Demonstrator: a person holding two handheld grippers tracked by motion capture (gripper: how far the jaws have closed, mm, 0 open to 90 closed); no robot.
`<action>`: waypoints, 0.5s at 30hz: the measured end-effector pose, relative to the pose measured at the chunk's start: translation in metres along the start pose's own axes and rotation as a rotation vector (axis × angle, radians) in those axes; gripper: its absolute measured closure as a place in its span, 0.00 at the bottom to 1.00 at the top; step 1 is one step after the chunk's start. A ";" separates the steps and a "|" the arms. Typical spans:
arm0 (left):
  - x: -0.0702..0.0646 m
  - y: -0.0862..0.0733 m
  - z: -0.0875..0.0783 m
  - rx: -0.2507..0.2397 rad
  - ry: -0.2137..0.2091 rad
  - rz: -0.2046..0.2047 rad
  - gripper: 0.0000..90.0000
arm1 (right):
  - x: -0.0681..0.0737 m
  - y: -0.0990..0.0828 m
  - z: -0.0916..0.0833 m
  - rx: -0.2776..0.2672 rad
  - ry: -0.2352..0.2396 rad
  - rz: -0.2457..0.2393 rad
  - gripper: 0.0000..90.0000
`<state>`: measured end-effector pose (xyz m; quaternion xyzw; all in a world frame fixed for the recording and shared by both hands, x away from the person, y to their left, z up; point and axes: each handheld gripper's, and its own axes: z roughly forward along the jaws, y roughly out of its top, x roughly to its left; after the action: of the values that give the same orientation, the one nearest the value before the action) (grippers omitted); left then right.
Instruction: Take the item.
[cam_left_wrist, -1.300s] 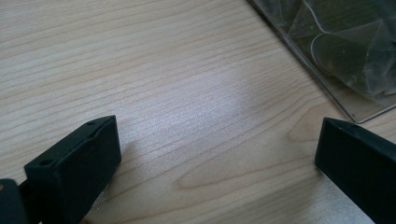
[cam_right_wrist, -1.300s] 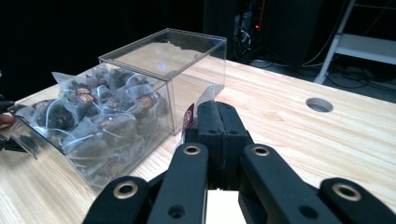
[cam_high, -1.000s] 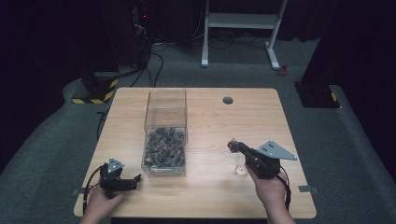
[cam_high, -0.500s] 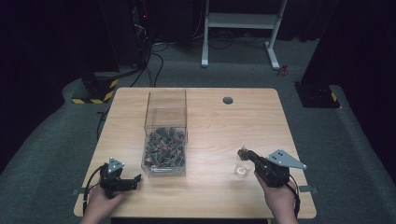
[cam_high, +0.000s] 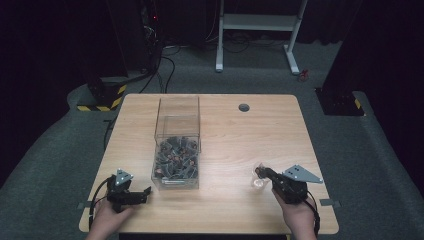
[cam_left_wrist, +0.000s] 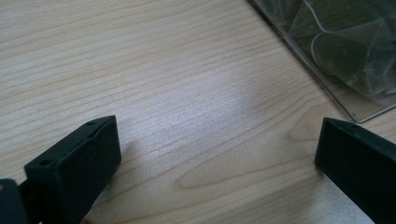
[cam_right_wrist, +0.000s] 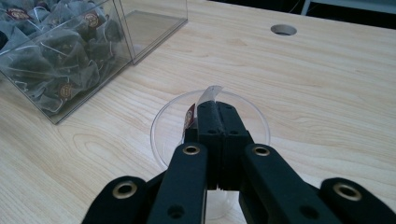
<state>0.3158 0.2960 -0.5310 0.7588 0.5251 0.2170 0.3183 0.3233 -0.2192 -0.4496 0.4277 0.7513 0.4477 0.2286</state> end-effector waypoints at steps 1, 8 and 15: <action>0.000 0.000 0.000 0.000 0.000 0.000 0.01 | 0.000 0.000 0.000 0.000 0.000 0.000 1.00; 0.000 0.000 0.000 0.000 0.000 0.000 0.01 | 0.000 0.004 0.001 -0.014 0.003 0.010 0.89; 0.000 0.000 0.000 0.000 0.001 0.002 0.01 | -0.003 0.009 -0.002 -0.033 -0.005 0.021 0.76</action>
<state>0.3159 0.2963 -0.5310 0.7593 0.5244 0.2178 0.3180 0.3269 -0.2204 -0.4408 0.4330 0.7387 0.4612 0.2326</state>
